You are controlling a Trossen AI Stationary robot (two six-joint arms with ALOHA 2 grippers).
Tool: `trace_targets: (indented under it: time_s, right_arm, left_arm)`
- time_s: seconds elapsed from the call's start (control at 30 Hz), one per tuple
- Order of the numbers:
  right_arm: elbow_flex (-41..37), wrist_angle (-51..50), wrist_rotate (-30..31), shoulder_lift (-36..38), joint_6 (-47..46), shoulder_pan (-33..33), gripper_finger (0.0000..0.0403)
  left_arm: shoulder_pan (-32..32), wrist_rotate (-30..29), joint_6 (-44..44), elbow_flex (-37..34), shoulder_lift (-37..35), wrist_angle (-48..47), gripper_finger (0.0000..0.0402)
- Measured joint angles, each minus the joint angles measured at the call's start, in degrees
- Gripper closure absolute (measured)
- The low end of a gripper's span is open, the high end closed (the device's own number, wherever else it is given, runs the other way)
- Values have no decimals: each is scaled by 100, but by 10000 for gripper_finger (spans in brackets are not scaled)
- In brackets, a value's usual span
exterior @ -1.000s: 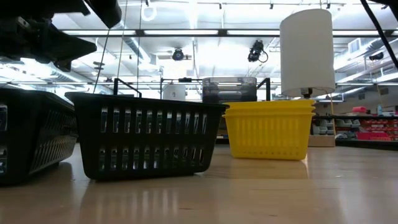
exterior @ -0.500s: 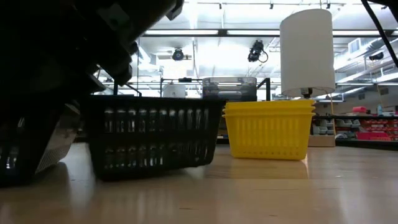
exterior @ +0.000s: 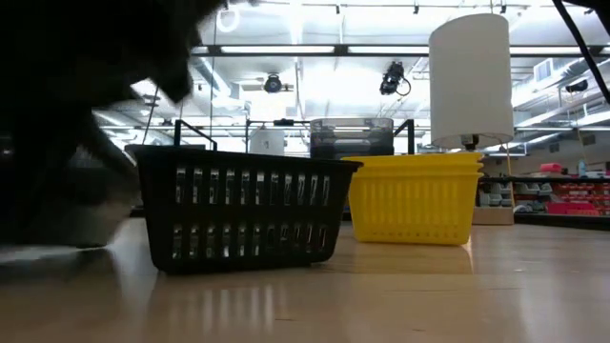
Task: Stack baskets on shelf by color
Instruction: Stack the middle black basket on the right black basket
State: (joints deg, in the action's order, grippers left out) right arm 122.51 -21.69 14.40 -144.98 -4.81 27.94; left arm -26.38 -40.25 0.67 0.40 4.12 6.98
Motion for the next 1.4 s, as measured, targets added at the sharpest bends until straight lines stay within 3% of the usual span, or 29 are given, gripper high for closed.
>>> trace_targets:
  time_s: [0.3,0.5,0.7,1.13,1.4]
  right_arm:
    - [1250,-1713,576,56,137,109,397]
    - [1068,-3054,672,348,-519,166,398]
    - [1074,-4021,523,458,-534,214,398]
    - [1072,-4257,-14,452,-520,227,395]
    - [1016,-4002,-25,452,-1005,227,353]
  left_arm:
    - [1,0,0,0,0,0,370]
    - [0,0,0,0,0,1,369]
    - [1,0,0,-1,0,2,361]
    - [0,0,0,-1,0,0,370]
    - [1,0,-1,1,0,-2,362]
